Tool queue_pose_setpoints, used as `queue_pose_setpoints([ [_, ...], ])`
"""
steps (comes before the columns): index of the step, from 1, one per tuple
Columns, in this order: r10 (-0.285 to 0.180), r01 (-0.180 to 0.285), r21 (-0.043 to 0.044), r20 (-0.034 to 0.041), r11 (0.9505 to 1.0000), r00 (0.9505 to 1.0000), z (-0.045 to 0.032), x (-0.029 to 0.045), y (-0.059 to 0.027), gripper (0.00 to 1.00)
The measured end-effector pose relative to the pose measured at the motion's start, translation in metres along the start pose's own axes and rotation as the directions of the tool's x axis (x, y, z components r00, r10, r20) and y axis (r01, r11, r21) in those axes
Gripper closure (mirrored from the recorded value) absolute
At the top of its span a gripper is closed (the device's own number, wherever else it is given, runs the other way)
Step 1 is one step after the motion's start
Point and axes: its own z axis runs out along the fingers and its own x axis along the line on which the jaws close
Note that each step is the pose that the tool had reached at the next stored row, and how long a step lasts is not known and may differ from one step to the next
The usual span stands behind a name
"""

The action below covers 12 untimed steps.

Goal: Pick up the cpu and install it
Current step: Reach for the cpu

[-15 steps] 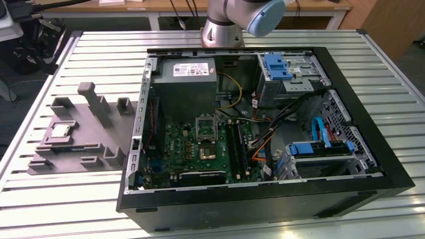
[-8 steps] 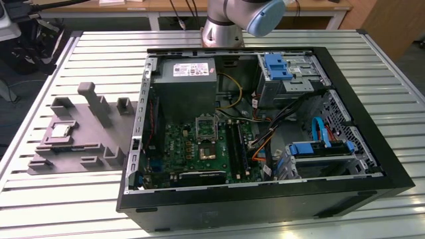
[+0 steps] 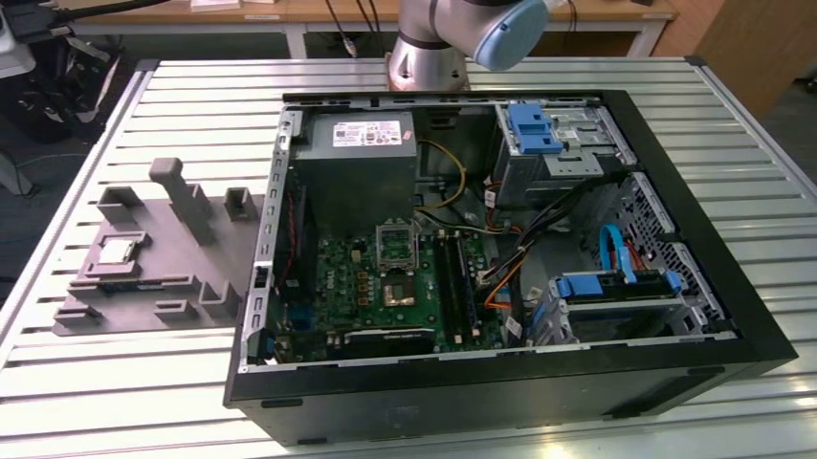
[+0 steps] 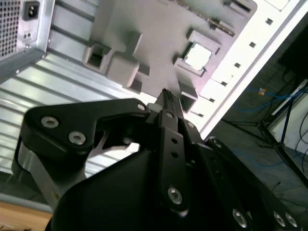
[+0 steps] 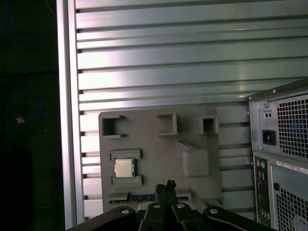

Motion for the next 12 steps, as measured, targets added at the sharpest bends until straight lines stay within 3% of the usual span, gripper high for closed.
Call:
queue_pose_setpoints([
  [2,0.0,0.0,0.0001,0.0001,1.0,1.0,0.0003,0.0038,-0.0003,0.89],
  [3,0.0,0.0,0.0002,-0.0001,1.0,1.0,0.0009,0.0102,-0.0008,0.89],
  [12,0.0,0.0,0.0002,0.0,1.0,1.0,0.0015,0.017,-0.0012,0.89],
])
